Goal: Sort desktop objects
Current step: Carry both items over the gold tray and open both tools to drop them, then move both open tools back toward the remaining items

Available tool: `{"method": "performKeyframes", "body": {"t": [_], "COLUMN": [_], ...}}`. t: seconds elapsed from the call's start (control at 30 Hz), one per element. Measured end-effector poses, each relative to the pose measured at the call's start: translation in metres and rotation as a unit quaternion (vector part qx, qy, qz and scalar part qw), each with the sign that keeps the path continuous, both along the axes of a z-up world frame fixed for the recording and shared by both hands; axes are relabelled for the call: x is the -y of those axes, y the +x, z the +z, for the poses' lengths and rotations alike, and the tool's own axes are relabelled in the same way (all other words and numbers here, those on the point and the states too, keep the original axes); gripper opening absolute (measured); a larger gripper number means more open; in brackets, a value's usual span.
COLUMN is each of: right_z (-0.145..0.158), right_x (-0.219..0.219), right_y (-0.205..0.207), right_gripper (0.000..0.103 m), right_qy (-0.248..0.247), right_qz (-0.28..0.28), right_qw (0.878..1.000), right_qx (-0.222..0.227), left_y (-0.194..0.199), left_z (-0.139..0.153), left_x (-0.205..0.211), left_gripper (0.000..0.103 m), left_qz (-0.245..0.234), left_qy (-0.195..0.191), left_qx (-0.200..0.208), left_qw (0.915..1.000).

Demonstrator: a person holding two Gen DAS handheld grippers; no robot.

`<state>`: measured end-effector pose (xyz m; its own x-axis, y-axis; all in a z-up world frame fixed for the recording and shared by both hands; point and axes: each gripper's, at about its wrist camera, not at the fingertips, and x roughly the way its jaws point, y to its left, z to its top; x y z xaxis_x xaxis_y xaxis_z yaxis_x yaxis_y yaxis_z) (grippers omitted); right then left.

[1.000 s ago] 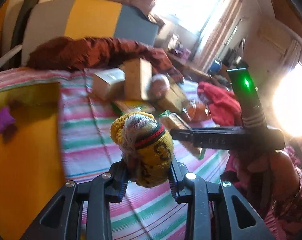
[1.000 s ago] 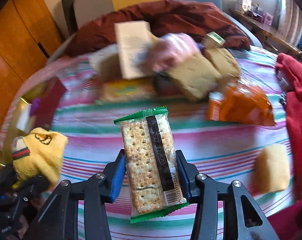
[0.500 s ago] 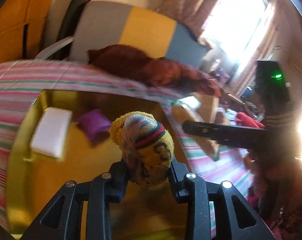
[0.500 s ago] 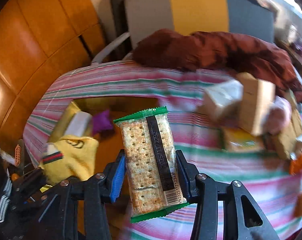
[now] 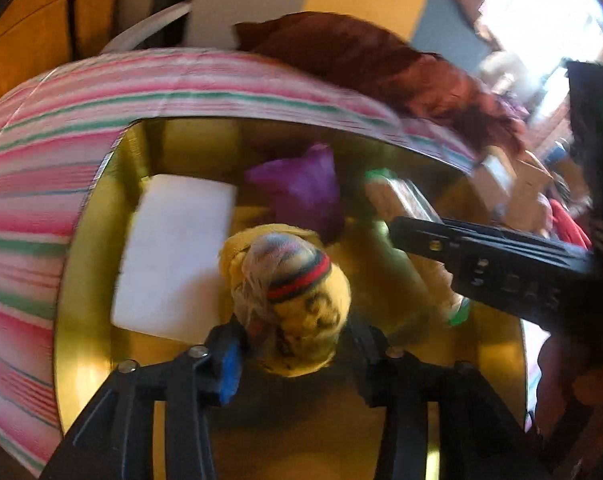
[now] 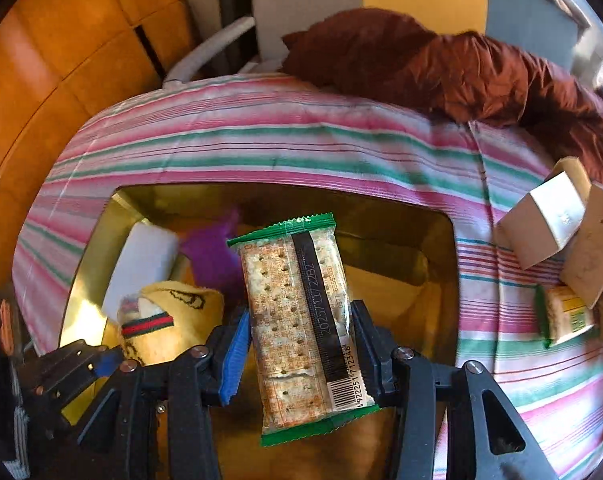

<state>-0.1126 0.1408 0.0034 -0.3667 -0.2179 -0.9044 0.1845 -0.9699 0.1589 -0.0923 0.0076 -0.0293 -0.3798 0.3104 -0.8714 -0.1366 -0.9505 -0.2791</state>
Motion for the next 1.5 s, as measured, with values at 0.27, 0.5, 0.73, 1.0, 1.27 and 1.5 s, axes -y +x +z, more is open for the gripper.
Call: {"method": "performKeyframes", "body": {"t": [0.27,0.5,0.73,1.0,1.27,1.5], "right_z": [0.024,0.044,0.062,0.063,0.043,0.035], "right_x": [-0.017,-0.043,-0.071,-0.125,-0.196,-0.303], "right_y": [0.010,0.044,0.084,0.115,0.136,0.133], "right_gripper": [0.067,0.073,0.073,0.075,0.075,0.075], "right_qy": [-0.045,-0.075,-0.067,-0.045,-0.006,0.088], "right_qz": [-0.025,-0.031,-0.044,-0.077,-0.121,-0.226], "right_qw": [0.998,0.993,0.989,0.987,0.985,0.964], "right_qx": [-0.048,-0.082,-0.126,-0.136,-0.125,-0.108], "left_y": [0.007,0.021,0.040,0.064,0.089,0.102], "left_z": [0.010,0.028,0.044,0.049,0.061,0.066], "left_x": [0.027,0.043,0.022,-0.034,-0.096,-0.145], "left_gripper": [0.050,0.055,0.055,0.055,0.055,0.055], "left_qz": [0.070,0.129,0.113,0.038,-0.048,-0.111], "left_qy": [0.060,0.083,0.110,0.120,0.119,0.106], "left_qx": [-0.011,-0.048,-0.067,-0.072,-0.091,-0.100], "left_qw": [0.9957,0.9870,0.9852,0.9895,0.9876,0.9831]}}
